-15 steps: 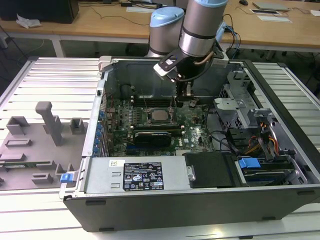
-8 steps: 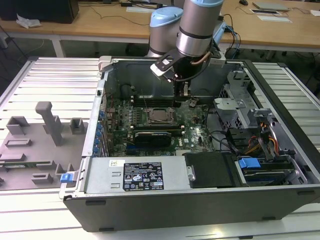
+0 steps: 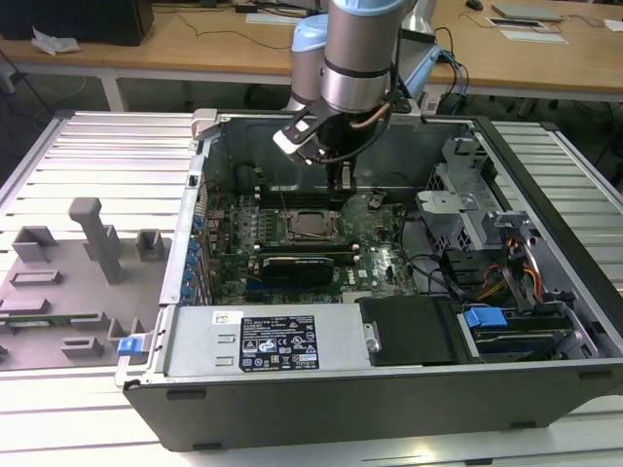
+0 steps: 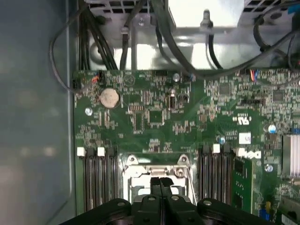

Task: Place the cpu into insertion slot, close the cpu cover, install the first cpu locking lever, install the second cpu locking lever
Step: 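Close the cpu cover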

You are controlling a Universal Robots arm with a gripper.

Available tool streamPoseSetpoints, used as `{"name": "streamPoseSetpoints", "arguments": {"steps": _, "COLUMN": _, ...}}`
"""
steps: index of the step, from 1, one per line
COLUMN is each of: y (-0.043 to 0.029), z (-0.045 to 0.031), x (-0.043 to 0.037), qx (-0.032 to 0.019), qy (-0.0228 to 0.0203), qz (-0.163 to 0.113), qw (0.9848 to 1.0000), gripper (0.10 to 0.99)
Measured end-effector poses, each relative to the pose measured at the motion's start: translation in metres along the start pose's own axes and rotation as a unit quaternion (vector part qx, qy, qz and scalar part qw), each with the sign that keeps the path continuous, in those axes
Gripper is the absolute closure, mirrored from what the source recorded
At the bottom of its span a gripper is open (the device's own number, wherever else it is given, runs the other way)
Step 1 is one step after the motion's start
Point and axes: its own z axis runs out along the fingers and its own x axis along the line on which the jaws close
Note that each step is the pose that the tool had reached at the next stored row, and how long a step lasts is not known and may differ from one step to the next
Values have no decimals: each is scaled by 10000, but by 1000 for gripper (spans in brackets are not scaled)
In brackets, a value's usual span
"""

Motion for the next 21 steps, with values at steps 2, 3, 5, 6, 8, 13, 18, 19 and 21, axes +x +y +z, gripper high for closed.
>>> {"name": "streamPoseSetpoints", "arguments": {"steps": 2, "y": -59, "z": 23, "x": -20, "qx": -5, "qy": -1, "qz": 0, "qw": 10000, "gripper": 980}}
{"name": "streamPoseSetpoints", "arguments": {"steps": 3, "y": -153, "z": 53, "x": -58, "qx": -13, "qy": 1, "qz": 0, "qw": 10000, "gripper": 980}}
{"name": "streamPoseSetpoints", "arguments": {"steps": 5, "y": -223, "z": 70, "x": -71, "qx": -24, "qy": 3, "qz": 0, "qw": 10000, "gripper": 980}}
{"name": "streamPoseSetpoints", "arguments": {"steps": 6, "y": -249, "z": 73, "x": -74, "qx": -29, "qy": 5, "qz": 0, "qw": 10000, "gripper": 980}}
{"name": "streamPoseSetpoints", "arguments": {"steps": 8, "y": -288, "z": 78, "x": -74, "qx": -40, "qy": 8, "qz": -1, "qw": 10000, "gripper": 980}}
{"name": "streamPoseSetpoints", "arguments": {"steps": 13, "y": -291, "z": 77, "x": -75, "qx": -39, "qy": 3, "qz": -28, "qw": 10000, "gripper": 980}}
{"name": "streamPoseSetpoints", "arguments": {"steps": 18, "y": -291, "z": 78, "x": -75, "qx": -36, "qy": -32, "qz": -492, "qw": 9988, "gripper": 980}}
{"name": "streamPoseSetpoints", "arguments": {"steps": 19, "y": -291, "z": 78, "x": -75, "qx": -36, "qy": -41, "qz": -631, "qw": 9980, "gripper": 980}}
{"name": "streamPoseSetpoints", "arguments": {"steps": 21, "y": -291, "z": 78, "x": -75, "qx": -34, "qy": -59, "qz": -853, "qw": 9963, "gripper": 980}}
